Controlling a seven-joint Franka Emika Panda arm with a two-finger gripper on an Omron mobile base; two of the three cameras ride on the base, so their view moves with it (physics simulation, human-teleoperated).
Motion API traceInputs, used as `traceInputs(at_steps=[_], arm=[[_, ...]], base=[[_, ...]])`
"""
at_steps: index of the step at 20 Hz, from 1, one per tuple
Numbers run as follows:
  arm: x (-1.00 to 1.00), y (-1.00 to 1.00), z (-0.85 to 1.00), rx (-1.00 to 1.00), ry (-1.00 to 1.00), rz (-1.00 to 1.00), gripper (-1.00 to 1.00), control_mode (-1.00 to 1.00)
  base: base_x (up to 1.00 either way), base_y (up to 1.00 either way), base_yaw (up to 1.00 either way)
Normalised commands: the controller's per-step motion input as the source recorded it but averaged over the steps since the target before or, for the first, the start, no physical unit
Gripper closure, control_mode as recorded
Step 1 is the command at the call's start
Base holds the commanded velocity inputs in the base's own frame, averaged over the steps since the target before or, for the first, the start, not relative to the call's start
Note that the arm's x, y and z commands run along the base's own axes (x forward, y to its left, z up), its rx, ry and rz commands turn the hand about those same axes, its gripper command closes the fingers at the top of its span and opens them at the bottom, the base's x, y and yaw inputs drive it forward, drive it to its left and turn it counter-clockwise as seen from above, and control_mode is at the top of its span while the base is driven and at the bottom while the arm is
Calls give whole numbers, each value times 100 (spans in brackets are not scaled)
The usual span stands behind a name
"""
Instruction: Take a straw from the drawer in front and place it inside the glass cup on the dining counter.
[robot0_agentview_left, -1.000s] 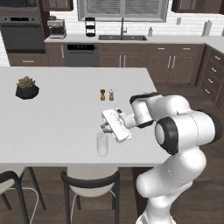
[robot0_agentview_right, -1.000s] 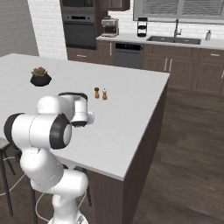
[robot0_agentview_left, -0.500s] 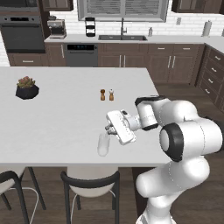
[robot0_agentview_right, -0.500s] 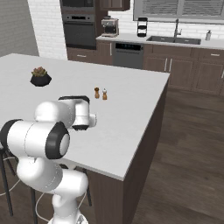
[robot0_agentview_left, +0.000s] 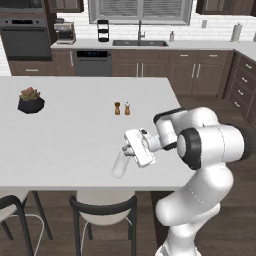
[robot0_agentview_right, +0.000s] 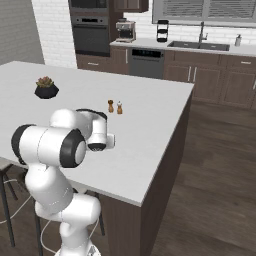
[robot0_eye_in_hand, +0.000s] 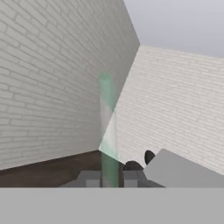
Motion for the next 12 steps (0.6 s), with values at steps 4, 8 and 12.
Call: traceInputs(at_steps=[4,8,12], arm=[[68,49,-16,-6,0,0,100,-100],[46,61,-1,-6,0,0,100,-100],[-25,22,-6,-7,-2,-1,100,-100]], base=[[0,0,0],[0,0,0],[0,0,0]])
